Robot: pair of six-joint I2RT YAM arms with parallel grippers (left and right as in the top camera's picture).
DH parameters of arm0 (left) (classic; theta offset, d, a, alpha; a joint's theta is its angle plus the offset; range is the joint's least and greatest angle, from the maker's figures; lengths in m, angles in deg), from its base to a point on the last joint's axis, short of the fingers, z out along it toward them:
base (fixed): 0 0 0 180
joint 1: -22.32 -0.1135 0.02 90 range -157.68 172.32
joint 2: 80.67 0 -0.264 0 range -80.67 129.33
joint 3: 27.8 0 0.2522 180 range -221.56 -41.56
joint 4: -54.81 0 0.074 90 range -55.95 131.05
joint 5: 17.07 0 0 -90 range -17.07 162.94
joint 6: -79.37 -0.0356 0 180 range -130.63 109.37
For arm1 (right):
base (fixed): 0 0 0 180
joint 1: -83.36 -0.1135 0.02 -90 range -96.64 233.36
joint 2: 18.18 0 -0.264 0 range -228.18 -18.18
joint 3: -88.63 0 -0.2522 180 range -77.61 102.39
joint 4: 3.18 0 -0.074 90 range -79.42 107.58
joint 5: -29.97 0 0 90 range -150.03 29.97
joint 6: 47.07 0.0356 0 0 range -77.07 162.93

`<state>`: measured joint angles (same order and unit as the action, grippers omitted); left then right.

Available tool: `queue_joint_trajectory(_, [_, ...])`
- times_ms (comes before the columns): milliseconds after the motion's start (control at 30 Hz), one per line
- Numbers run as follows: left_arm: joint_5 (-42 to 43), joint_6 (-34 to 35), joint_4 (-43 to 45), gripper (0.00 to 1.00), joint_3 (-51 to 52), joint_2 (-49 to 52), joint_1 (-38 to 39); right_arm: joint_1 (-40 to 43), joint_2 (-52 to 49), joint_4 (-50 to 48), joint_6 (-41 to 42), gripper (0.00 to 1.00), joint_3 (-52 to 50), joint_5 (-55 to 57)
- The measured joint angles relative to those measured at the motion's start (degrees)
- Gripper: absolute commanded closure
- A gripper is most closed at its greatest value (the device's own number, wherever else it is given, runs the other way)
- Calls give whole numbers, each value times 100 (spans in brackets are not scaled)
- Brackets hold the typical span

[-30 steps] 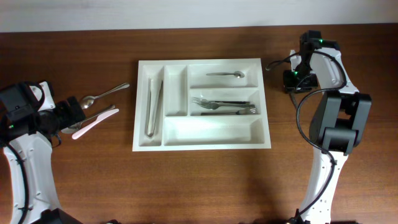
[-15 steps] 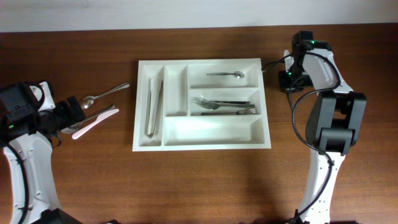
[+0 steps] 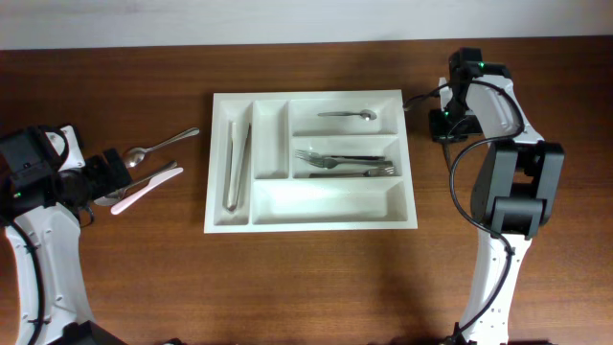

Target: Pack container

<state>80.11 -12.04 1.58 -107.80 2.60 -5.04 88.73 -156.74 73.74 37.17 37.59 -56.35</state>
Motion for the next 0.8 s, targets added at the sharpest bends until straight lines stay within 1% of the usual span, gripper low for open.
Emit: queue_joint_trajectory(800, [0, 0, 0, 1, 0, 0, 0, 63, 164, -39, 125, 96, -101, -9])
